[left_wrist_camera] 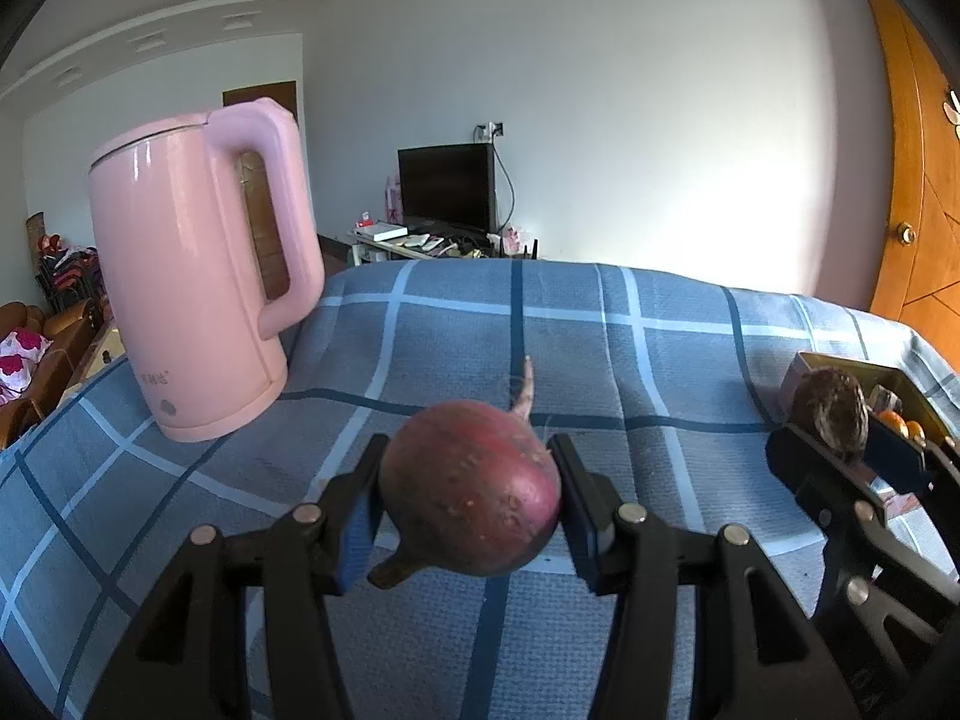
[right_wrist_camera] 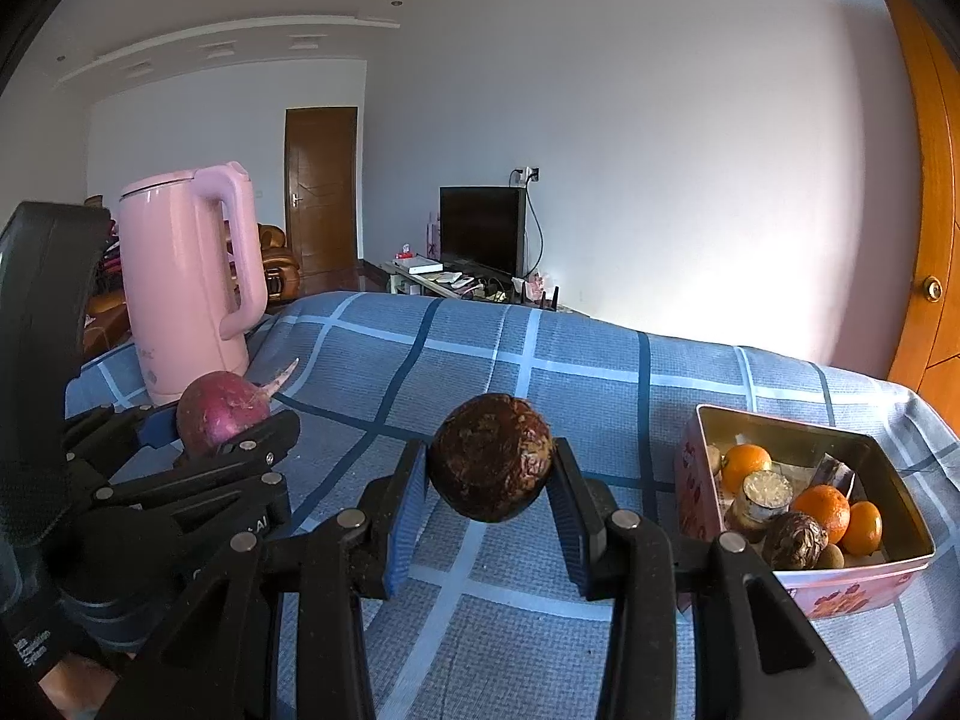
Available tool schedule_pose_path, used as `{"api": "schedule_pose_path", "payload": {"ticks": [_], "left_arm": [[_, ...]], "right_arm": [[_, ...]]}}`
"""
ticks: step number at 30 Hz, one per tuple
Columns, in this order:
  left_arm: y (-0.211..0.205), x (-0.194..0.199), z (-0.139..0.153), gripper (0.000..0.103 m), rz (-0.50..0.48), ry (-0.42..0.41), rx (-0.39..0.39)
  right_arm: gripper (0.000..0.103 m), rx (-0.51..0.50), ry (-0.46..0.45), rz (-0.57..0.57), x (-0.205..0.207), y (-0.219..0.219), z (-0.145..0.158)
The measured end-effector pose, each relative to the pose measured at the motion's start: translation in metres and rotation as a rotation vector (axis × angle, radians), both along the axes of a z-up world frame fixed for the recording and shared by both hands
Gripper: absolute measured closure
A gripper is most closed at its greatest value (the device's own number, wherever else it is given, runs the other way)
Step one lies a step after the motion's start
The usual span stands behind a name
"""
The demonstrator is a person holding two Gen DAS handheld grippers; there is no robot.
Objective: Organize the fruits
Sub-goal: 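Lift the red onion and brown fruit toward the pink tin, then carry the red onion and brown fruit over the pink tin with both grippers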
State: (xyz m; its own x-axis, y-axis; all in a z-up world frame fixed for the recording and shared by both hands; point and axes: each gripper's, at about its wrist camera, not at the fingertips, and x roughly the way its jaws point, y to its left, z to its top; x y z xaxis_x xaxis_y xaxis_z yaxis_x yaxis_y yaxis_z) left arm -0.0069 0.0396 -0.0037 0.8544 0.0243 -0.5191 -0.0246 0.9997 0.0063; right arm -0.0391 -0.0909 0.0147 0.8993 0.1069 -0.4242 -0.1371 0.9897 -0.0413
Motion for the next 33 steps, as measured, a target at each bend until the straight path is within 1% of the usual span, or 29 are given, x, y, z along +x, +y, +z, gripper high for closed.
{"api": "schedule_pose_path", "payload": {"ticks": [9,17,25,33], "left_arm": [[0.001,-0.007,0.002,0.049,0.0,-0.006,-0.018],[-0.004,-0.017,0.003,0.049,-0.003,-0.027,-0.01],[-0.003,-0.025,0.004,0.049,0.002,-0.034,-0.034],[-0.01,-0.034,0.005,0.049,0.002,-0.046,-0.015]], "right_arm": [[0.061,-0.001,-0.008,0.003,-0.006,-0.001,0.001],[0.061,0.008,-0.011,0.006,-0.016,-0.005,0.002],[0.061,0.009,-0.014,-0.002,-0.021,-0.008,0.001],[0.061,0.017,-0.01,-0.017,-0.026,-0.013,0.002]]}}
